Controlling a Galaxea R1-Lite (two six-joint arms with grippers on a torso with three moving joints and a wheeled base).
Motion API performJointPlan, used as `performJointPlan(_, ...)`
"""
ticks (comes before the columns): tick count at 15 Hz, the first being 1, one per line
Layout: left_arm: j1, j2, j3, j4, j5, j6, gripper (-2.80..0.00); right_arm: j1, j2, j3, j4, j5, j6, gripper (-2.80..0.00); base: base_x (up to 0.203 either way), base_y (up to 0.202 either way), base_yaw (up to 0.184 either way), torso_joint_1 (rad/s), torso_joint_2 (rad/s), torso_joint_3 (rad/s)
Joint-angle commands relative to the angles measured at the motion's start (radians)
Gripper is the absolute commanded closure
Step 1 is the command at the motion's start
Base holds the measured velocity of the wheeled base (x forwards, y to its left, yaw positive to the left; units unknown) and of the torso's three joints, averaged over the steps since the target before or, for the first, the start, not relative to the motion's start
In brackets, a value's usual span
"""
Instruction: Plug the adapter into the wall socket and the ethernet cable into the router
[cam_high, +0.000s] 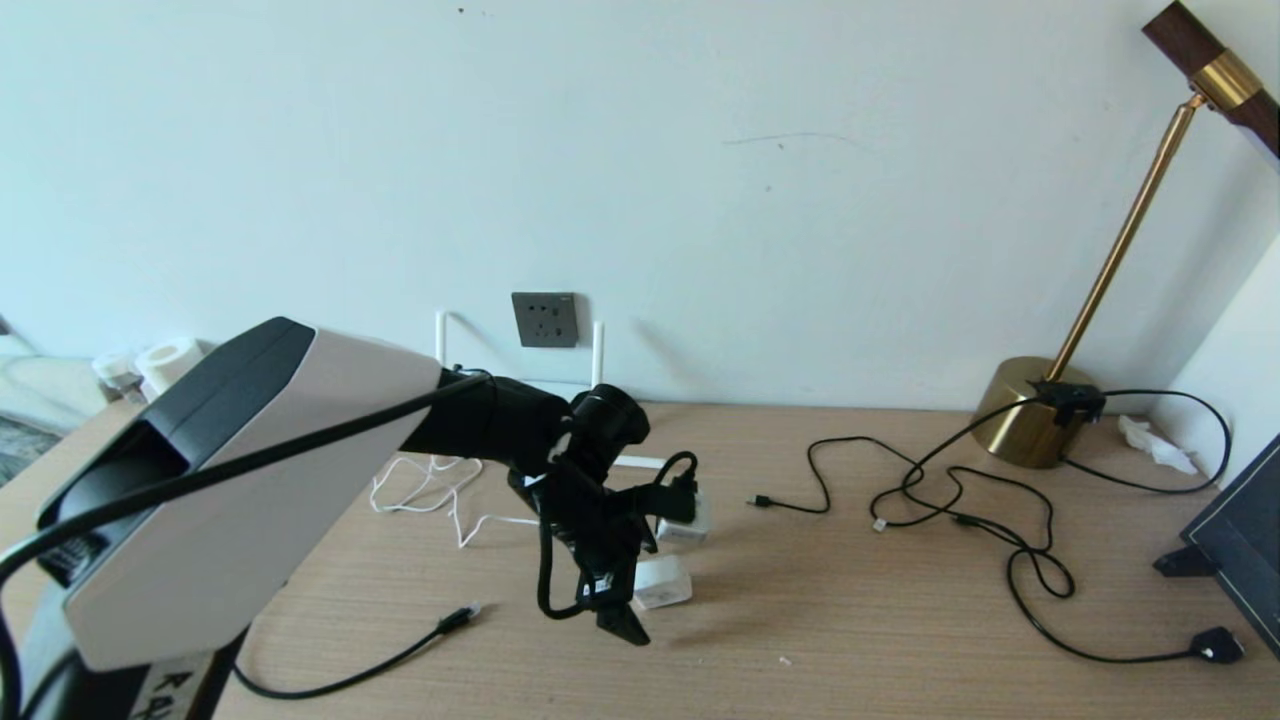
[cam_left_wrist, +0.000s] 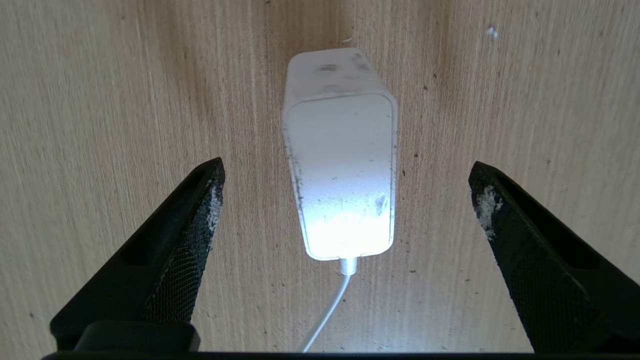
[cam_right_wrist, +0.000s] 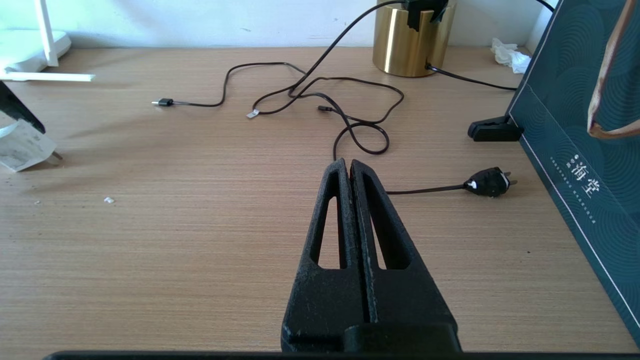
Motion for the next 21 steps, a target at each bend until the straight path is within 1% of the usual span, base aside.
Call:
performJointPlan(1, -0.010, 0.022, -0.057, 0.018, 0.001, -0.041, -2.80, -0.001, 0.001, 0.000, -0.001, 0.000, 0.000, 0.00, 0.000, 0.000, 0.000, 0.000, 0.00, 0.000)
performJointPlan(4, -0.013, 0.053, -0.120, 0.024, 0.000, -0.050, -2.80, 0.000, 0.000, 0.000, -0.001, 0.000, 0.000, 0.00, 0.000, 0.000, 0.000, 0.000, 0.00, 0.000)
performJointPlan(10, -0.020, 0.048, -0.109, 0.025, -0.005, -0.050, -2.80, 0.000, 0.001, 0.000, -0.001, 0.000, 0.000, 0.00, 0.000, 0.000, 0.000, 0.000, 0.00, 0.000)
performJointPlan(13, -0.024, 0.041, -0.116, 0.068, -0.008, -0.050, -2.80, -0.001, 0.000, 0.000, -0.001, 0.000, 0.000, 0.00, 0.000, 0.000, 0.000, 0.000, 0.00, 0.000)
performJointPlan(21, -0.028, 0.056, -0.120, 0.070, -0.008, -0.053, -2.80, 0.000, 0.000, 0.000, -0.001, 0.000, 0.000, 0.00, 0.000, 0.000, 0.000, 0.000, 0.00, 0.000)
